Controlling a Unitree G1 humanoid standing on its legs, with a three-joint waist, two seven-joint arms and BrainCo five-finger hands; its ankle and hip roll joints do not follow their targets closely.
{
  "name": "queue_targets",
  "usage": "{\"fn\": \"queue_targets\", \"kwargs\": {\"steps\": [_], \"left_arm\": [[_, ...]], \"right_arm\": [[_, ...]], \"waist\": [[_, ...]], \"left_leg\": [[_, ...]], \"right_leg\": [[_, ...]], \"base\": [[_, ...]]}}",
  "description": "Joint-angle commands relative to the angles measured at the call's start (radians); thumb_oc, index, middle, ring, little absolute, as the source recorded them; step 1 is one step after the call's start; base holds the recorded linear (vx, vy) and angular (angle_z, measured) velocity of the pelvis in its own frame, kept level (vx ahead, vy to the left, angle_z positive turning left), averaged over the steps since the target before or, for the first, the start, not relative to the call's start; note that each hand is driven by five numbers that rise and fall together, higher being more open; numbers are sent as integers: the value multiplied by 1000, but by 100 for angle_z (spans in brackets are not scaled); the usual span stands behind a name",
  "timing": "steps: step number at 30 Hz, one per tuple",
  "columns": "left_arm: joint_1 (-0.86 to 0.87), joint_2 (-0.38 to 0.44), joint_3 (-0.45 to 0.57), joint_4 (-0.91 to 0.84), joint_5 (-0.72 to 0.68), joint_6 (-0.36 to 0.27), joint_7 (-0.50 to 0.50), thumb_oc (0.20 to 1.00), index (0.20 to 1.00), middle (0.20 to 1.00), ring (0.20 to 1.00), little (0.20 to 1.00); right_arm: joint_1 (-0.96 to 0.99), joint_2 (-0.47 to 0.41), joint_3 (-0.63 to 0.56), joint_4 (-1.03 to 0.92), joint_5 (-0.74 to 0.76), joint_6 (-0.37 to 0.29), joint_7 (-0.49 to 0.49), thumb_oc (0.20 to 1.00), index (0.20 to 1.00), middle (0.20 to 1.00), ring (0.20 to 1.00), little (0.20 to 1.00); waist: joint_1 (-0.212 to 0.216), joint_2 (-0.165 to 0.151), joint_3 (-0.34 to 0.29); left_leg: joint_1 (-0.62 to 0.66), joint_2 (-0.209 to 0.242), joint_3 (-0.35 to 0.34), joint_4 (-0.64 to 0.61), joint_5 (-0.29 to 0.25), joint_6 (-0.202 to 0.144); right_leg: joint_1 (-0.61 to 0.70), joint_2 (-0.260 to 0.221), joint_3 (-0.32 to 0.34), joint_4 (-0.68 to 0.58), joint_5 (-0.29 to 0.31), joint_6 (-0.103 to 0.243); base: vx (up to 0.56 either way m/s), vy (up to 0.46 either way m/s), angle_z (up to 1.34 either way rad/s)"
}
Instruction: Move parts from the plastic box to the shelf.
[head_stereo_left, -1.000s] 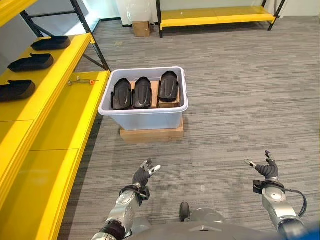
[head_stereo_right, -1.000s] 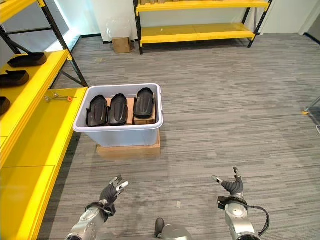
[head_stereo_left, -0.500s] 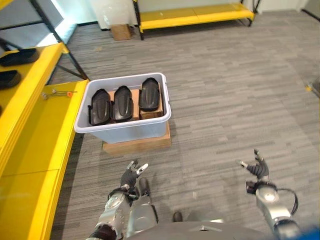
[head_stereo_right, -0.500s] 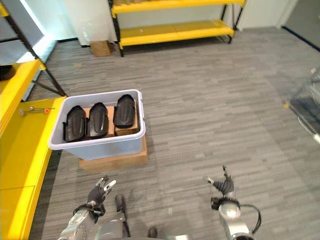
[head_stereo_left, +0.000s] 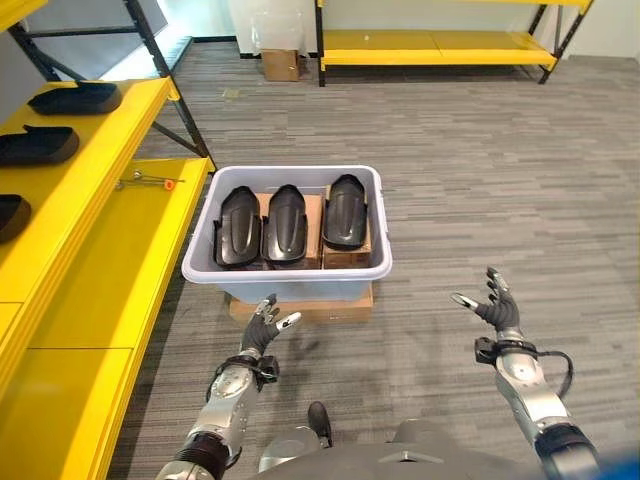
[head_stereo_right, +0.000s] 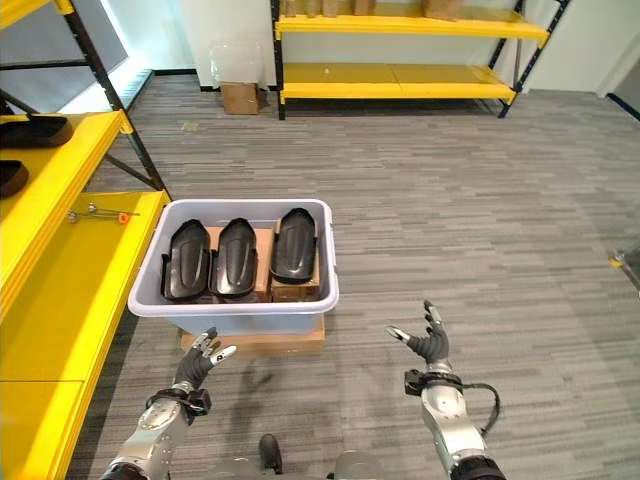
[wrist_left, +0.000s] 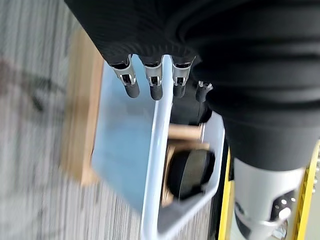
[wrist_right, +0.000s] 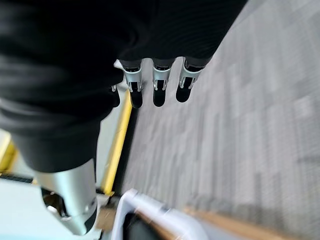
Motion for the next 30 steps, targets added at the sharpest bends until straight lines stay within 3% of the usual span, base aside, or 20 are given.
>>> {"fn": "queue_targets", "kwargs": {"steps": [1,2,3,7,8,10,13,17,19,22,30], "left_arm": [[15,-3,-5,-64,3,-11,1,1000,1000,1000,1000,1000],[22,-12,-3,-60,-9,-21,6,1000,1000,1000,1000,1000],[25,-19,-5,-55,-25,-20,-3,1000,1000,1000,1000,1000],[17,-8,4,-62,-15,-2,-22,1000,1000,1000,1000,1000],[17,-5,0,-69,-8,4,-22,1000,1000,1000,1000,1000],[29,-15,-21,-62,6,-16,-23,1000,1000,1000,1000,1000],[41,-28,-44,-52,16,-43,-14,1000,1000,1000,1000,1000],[34,-37,-41,-45,-9,-40,-11,1000,1000,1000,1000,1000],[44,-36,-43,-84,7,-91,31,1000,1000,1000,1000,1000],[54,-26,-38,-136,-31,-98,62,1000,1000,1000,1000,1000],[68,-20,-36,-149,-36,-100,49,1000,1000,1000,1000,1000]], "right_arm": [[1,-6,-4,-16,-40,-20,-20,1000,1000,1000,1000,1000],[-4,-11,2,-15,-40,-21,-22,1000,1000,1000,1000,1000],[-1,-13,-1,-17,-33,-22,-28,1000,1000,1000,1000,1000],[11,-18,-20,-31,-27,-28,-14,1000,1000,1000,1000,1000],[20,-20,-26,-40,-26,-26,-13,1000,1000,1000,1000,1000],[42,-18,-37,-45,-26,-20,-20,1000,1000,1000,1000,1000],[46,-22,-41,-29,-25,4,-34,1000,1000,1000,1000,1000],[45,-17,-31,11,54,30,-66,1000,1000,1000,1000,1000],[63,-2,-47,7,109,33,-76,1000,1000,1000,1000,1000],[88,22,-64,11,133,35,-82,1000,1000,1000,1000,1000],[107,37,-47,-10,105,33,-108,1000,1000,1000,1000,1000]], "waist": [[0,14,-13],[-15,34,2],[-35,33,13],[-46,4,27],[-57,-9,35],[-78,-14,45],[-83,-20,30],[-81,-21,9],[-85,-18,3],[-93,-12,0],[-108,-4,10]], "left_leg": [[-25,22,-54,-9,-41,-42],[-10,41,-65,-12,-37,-45],[0,41,-92,-12,-41,-53],[29,37,-102,-12,-70,-69],[47,29,-112,-12,-86,-75],[75,27,-145,-12,-109,-81],[86,31,-139,-12,-115,-97],[104,30,-100,-12,-120,-100],[106,30,-91,-12,-120,-101],[103,29,-81,-12,-123,-101],[107,37,-47,-12,-121,-90]], "right_leg": [[41,-45,27,-28,270,48],[-46,19,28,-24,255,16],[-88,76,30,-121,209,2],[-103,86,-8,-482,234,2],[-115,87,-8,-596,280,14],[-162,84,35,-665,338,28],[-74,99,43,-782,305,12],[-23,98,25,-812,306,11],[0,103,26,-829,304,3],[14,106,32,-838,297,-3],[-18,98,22,-774,271,-2]], "base": [[76,77,-9],[132,-36,-10],[151,-59,-11],[171,-154,30],[227,-151,-8],[240,-131,7],[220,-125,33],[193,-78,9],[165,-26,-3],[141,-27,-3],[102,-83,-11]]}}
